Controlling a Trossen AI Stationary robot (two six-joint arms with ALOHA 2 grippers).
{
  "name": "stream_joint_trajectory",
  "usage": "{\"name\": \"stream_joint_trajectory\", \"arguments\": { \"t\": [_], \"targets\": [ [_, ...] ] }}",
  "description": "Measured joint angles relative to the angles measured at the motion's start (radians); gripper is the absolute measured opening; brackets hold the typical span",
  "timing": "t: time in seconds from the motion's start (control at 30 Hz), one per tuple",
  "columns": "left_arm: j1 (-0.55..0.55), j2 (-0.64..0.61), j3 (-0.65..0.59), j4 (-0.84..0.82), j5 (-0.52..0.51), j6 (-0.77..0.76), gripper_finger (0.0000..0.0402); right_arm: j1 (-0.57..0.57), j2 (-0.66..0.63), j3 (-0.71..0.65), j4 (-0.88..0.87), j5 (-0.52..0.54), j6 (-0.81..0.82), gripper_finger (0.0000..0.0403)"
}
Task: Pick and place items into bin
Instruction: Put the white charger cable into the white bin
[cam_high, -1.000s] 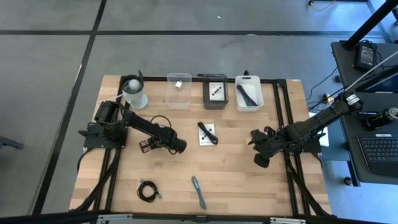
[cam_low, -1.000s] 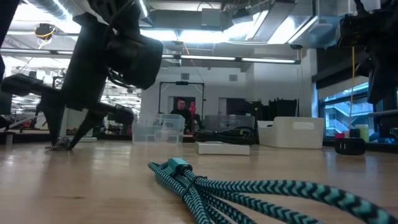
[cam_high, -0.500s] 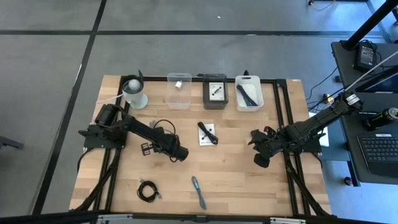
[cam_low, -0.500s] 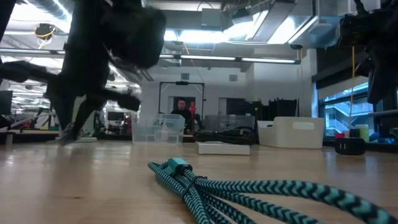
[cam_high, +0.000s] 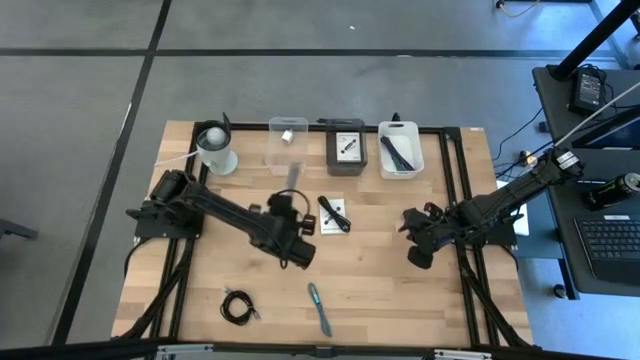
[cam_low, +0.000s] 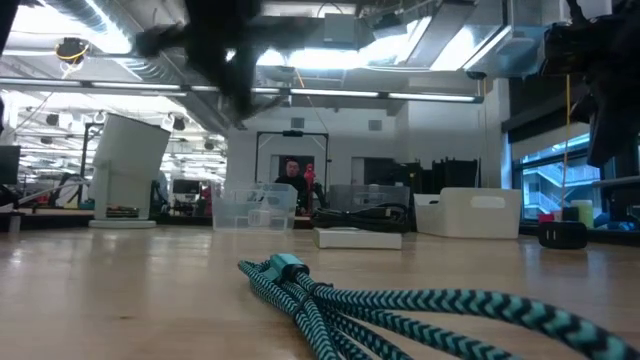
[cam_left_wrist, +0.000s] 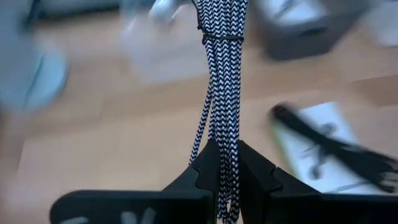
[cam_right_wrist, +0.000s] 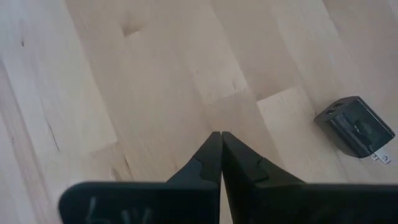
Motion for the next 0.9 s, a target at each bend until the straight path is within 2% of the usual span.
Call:
{"name": "stream_joint_trajectory", "arguments": {
  "t": [0.1, 0.27, 0.5, 0.73, 0.9],
  "targets": [
    [0.019, -0.001, 0.082, 0.023, -0.079, 0.206, 0.0024, -0.016, 0.000, 0.000, 0.027, 0.000, 0.000, 0.0014],
    [0.082, -0.002, 0.184, 0.091, -0.090, 0.529, 0.0023, -0.039, -0.007, 0.000, 0.129, 0.005, -0.029, 0.0014],
    [0.196, -0.002, 0.199, 0.340, 0.028, 1.016, 0.0023, -0.084, -0.103, 0.000, 0.262, 0.120, -0.086, 0.0014],
    [0.324, -0.016, 0.104, 0.721, 0.308, 1.458, 0.0023, -0.135, -0.187, 0.000, 0.344, 0.170, -0.080, 0.0014],
    [0.416, -0.040, 0.024, 1.028, 0.585, 1.647, 0.0023, -0.157, -0.190, 0.000, 0.426, 0.248, -0.045, 0.0014]
  ]
}}
